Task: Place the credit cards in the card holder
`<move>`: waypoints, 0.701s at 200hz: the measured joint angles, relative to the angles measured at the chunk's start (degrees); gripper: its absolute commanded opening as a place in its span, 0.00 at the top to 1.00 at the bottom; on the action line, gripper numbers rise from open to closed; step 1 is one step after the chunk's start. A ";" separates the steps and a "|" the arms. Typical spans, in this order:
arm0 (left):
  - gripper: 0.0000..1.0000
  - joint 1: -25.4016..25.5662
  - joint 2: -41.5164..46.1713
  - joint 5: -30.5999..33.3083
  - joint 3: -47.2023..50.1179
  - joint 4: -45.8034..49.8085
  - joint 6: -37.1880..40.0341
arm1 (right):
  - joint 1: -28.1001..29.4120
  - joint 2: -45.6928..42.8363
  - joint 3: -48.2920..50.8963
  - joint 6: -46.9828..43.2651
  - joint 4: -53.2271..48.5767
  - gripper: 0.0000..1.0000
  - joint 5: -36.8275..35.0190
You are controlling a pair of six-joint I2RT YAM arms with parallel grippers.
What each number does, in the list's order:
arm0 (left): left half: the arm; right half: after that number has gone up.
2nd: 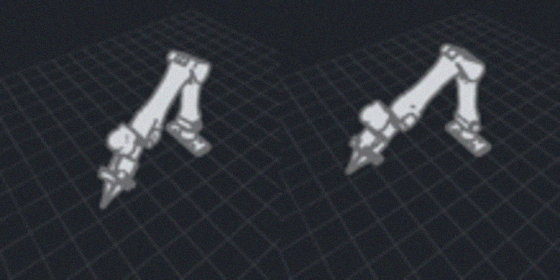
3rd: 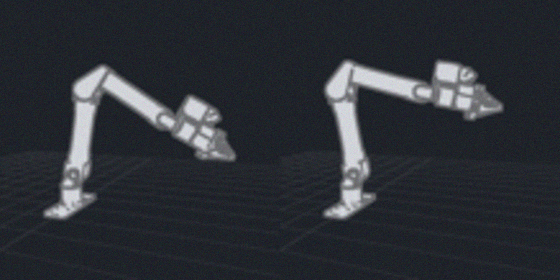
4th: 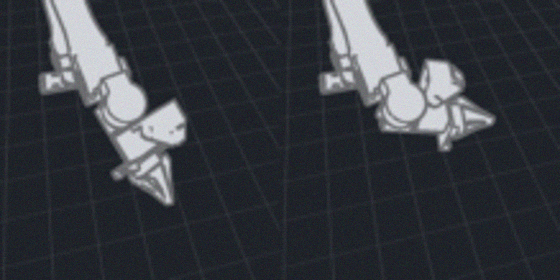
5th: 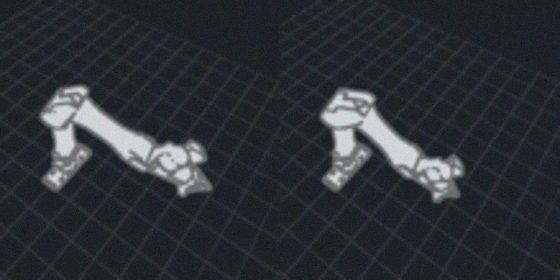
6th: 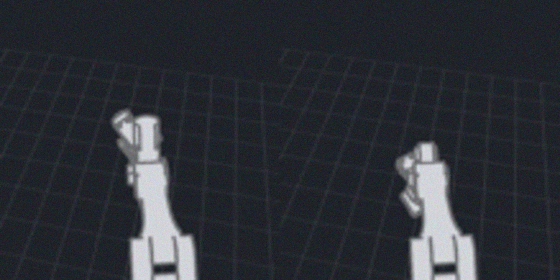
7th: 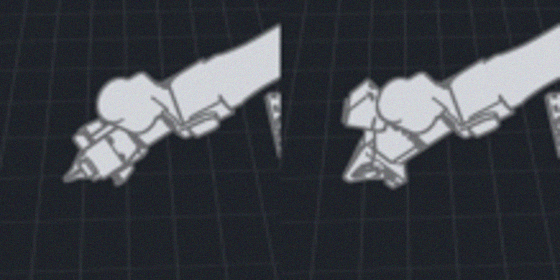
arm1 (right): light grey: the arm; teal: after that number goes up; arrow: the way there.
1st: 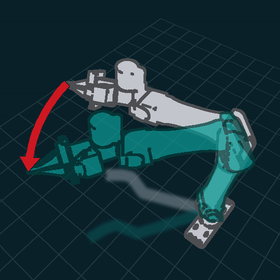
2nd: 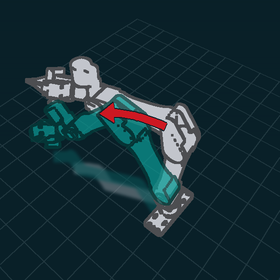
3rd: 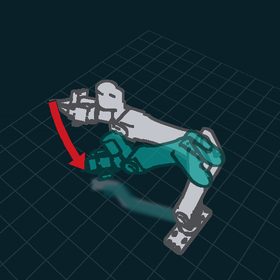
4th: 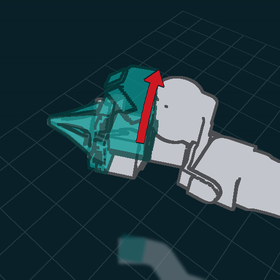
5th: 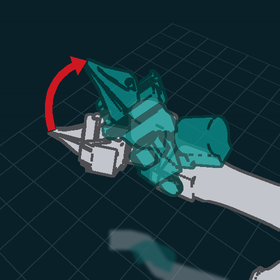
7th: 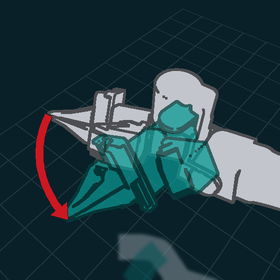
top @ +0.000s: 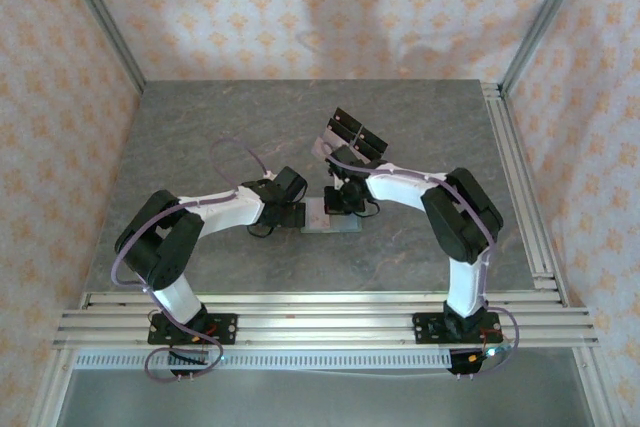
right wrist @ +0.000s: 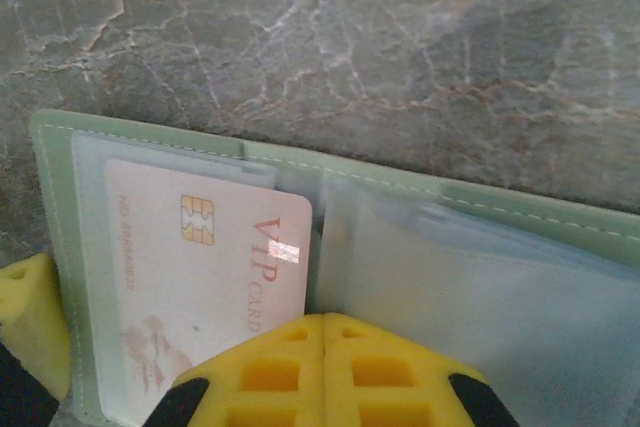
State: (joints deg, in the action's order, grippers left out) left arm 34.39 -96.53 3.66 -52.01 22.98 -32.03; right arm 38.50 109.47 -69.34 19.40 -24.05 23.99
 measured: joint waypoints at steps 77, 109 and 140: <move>0.01 0.00 0.00 0.00 0.00 -0.02 0.00 | 0.59 0.94 -1.51 0.00 -0.61 0.99 -0.42; 0.02 0.00 0.00 -0.02 0.00 -0.04 0.00 | 0.28 -1.42 1.31 0.02 -0.17 0.98 -0.72; 0.01 0.00 -0.02 -0.02 0.00 -0.04 0.00 | -1.33 -2.84 3.96 0.02 0.35 0.98 -0.24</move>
State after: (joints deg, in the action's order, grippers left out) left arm 34.39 -96.55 3.64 -52.01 22.94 -32.03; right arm 37.17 106.63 -65.39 19.42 -23.70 23.75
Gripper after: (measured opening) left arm 0.985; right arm 0.040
